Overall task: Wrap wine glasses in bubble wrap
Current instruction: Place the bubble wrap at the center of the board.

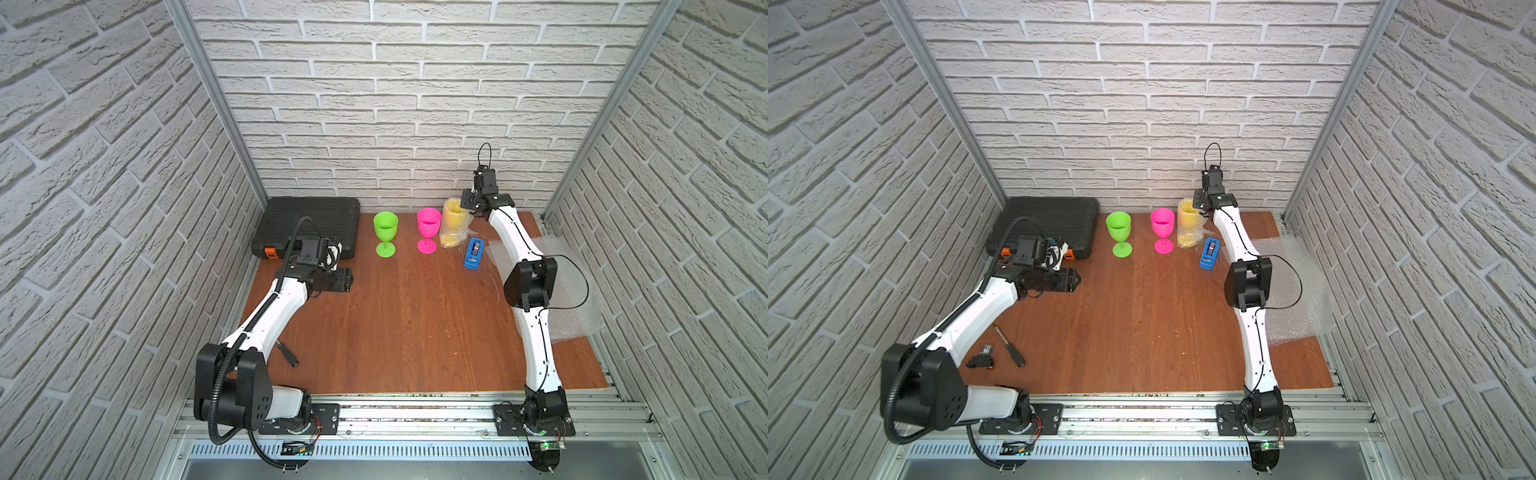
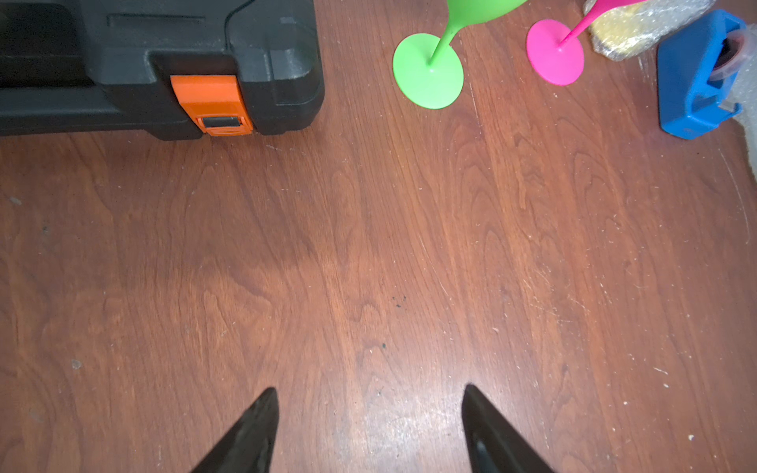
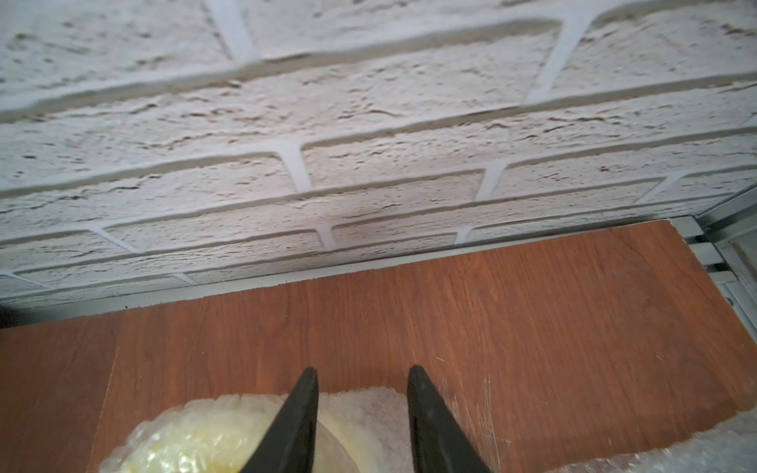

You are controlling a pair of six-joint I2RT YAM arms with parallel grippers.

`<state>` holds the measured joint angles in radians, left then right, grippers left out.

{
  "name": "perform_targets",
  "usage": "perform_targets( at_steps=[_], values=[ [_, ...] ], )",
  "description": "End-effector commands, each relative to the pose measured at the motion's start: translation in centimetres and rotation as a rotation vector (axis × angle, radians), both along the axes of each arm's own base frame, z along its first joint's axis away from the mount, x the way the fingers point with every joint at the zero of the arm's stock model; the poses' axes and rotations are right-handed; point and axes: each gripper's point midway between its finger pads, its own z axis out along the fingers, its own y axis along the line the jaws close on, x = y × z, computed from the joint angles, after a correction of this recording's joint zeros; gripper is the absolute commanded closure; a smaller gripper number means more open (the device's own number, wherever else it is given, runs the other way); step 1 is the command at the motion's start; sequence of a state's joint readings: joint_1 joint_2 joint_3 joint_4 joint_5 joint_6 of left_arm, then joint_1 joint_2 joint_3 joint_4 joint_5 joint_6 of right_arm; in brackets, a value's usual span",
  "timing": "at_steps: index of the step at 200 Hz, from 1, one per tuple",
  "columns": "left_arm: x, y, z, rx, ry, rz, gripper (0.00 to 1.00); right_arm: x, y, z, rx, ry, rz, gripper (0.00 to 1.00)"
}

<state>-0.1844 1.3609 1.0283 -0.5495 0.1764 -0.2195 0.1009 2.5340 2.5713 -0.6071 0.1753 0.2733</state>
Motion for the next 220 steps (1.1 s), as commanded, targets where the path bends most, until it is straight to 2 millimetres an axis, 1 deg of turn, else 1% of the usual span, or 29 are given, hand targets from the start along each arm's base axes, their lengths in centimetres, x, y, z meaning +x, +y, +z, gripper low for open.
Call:
perform_targets(
  at_steps=[1,10,21,48,67,84,105,128,143,155,161,174,175,177,179,181,182,188,189,190,206,220],
  values=[
    [0.6,0.3,0.5,0.01,-0.011,0.001,0.3,-0.7,1.2,-4.9,0.021,0.118,0.04,0.63],
    [0.6,0.2,0.5,0.008,-0.009,0.0,0.3,-0.7,1.3,-4.0,0.025,0.104,0.043,0.63],
    [0.6,0.1,0.6,0.003,-0.01,-0.001,0.3,-0.7,1.3,-2.2,0.027,0.071,0.044,0.63],
    [0.5,0.1,1.2,-0.004,-0.031,-0.002,0.3,-1.4,0.8,4.0,0.012,-0.031,0.034,0.63],
    [0.3,0.0,1.7,-0.013,-0.046,-0.004,0.3,-2.1,0.7,7.7,0.015,-0.087,0.035,0.63],
    [0.3,-0.2,1.8,-0.02,-0.048,-0.009,0.3,-2.7,0.7,10.0,0.016,-0.124,0.036,0.63],
    [0.2,-0.3,2.0,-0.026,-0.053,-0.01,0.3,-3.4,0.6,11.8,0.011,-0.145,0.04,0.63],
    [0.2,-0.3,2.3,-0.032,-0.062,-0.01,0.3,-4.6,1.2,12.9,0.03,-0.131,0.07,0.63],
    [0.2,-0.3,2.2,-0.034,-0.061,-0.012,0.3,-5.8,1.8,12.9,0.049,-0.094,0.097,0.64],
    [0.2,-0.4,2.3,-0.037,-0.06,-0.011,0.3,-6.9,2.8,12.7,0.081,-0.058,0.127,0.66],
    [0.2,-0.4,2.3,-0.037,-0.06,-0.012,0.3,-7.4,3.3,12.4,0.097,-0.036,0.141,0.67],
    [0.2,-0.4,2.2,-0.037,-0.057,-0.012,0.3,-8.7,4.9,11.6,0.14,0.014,0.182,0.69],
    [0.2,-0.4,2.3,-0.037,-0.058,-0.012,0.3,-8.8,4.9,11.3,0.141,0.023,0.182,0.69],
    [0.2,-0.4,2.3,-0.037,-0.059,-0.013,0.3,-9.0,5.1,11.5,0.147,0.023,0.189,0.69],
    [0.2,-0.5,2.3,-0.037,-0.059,-0.014,0.3,-9.2,5.4,11.0,0.154,0.037,0.199,0.69],
    [0.3,-0.4,2.2,-0.037,-0.058,-0.013,0.3,-9.4,5.7,11.2,0.161,0.038,0.207,0.69],
    [0.3,-0.5,2.2,-0.038,-0.058,-0.014,0.3,-9.6,5.9,10.9,0.165,0.047,0.213,0.69],
    [0.2,-0.5,2.2,-0.038,-0.055,-0.014,0.3,-10.2,6.5,10.7,0.193,0.065,0.222,0.7],
    [0.2,-0.5,2.2,-0.037,-0.055,-0.014,0.3,-10.3,6.7,10.3,0.195,0.076,0.225,0.7],
    [0.2,-0.5,2.2,-0.037,-0.055,-0.014,0.3,-10.4,6.8,10.4,0.201,0.074,0.229,0.7],
    [0.3,-0.4,2.0,-0.036,-0.052,-0.013,0.3,-11.8,8.1,8.9,0.257,0.132,0.212,0.71],
    [0.3,-0.4,1.9,-0.033,-0.045,-0.01,0.31,-12.8,9.2,7.8,0.287,0.16,0.188,0.69]
  ],
)
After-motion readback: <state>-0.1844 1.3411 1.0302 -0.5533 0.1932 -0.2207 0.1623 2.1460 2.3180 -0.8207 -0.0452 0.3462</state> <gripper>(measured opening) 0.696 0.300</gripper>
